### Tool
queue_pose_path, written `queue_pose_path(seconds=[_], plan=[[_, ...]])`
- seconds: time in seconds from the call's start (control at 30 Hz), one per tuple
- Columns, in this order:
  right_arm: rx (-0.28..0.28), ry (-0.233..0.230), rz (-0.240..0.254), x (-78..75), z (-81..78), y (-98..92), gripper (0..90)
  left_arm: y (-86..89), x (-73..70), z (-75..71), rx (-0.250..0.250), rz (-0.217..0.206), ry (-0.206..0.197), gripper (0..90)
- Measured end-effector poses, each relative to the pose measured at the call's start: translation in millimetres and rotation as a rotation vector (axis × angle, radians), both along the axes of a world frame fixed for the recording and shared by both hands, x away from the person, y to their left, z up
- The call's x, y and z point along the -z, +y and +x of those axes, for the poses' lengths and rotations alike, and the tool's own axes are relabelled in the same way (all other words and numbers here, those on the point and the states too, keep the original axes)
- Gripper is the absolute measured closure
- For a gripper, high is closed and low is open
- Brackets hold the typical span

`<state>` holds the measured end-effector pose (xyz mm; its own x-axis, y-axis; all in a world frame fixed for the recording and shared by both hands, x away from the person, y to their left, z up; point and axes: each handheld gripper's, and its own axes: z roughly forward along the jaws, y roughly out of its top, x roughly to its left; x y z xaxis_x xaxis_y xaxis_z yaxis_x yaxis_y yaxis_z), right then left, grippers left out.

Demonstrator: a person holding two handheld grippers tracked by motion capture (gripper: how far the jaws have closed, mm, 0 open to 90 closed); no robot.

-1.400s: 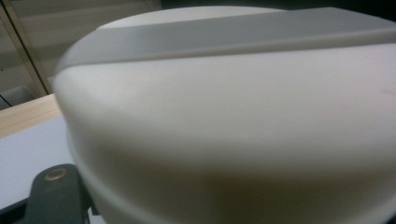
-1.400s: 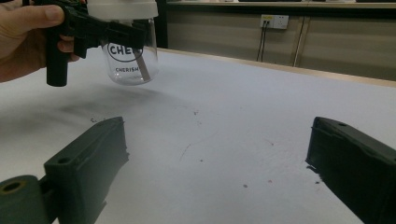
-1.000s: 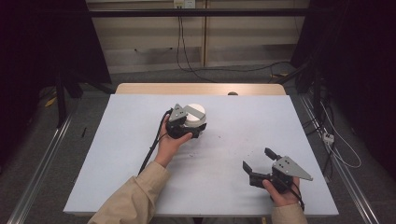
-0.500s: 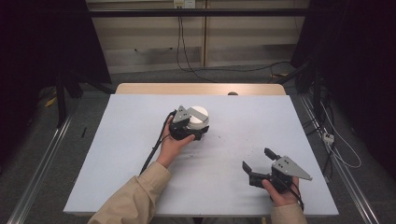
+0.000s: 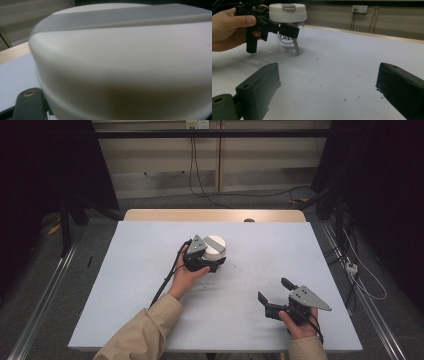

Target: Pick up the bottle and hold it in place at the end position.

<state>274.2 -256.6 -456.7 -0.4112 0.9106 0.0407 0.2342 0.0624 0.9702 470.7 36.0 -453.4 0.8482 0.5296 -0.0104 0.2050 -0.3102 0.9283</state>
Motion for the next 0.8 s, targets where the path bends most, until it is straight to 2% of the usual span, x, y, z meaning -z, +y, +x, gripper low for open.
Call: queue_pose_path(seconds=[0.13,0.27,0.37,0.43,0.67,0.8], plan=[[-0.005,-0.001,-0.001,0.0,0.5,0.9,4.4,0.4,0.1,-0.5,0.002,0.001,0.005,18.0],[-0.006,0.000,-0.004,0.0,1.2,1.4,4.4,0.0,0.4,-2.2,0.002,0.035,0.000,17.1],[-0.007,0.001,-0.005,0.2,1.5,1.6,4.4,0.7,0.5,-3.3,0.000,0.034,0.006,16.5],[-0.010,-0.001,-0.004,0.0,2.2,1.8,4.4,2.0,0.7,-4.0,-0.006,0.047,-0.005,16.5],[-0.020,0.001,-0.005,-0.3,4.3,4.7,4.4,6.4,3.7,-7.6,-0.022,0.060,0.016,15.7],[-0.030,0.003,-0.009,-0.2,6.5,6.5,4.4,9.1,3.4,-9.5,-0.016,0.068,0.025,16.1]])
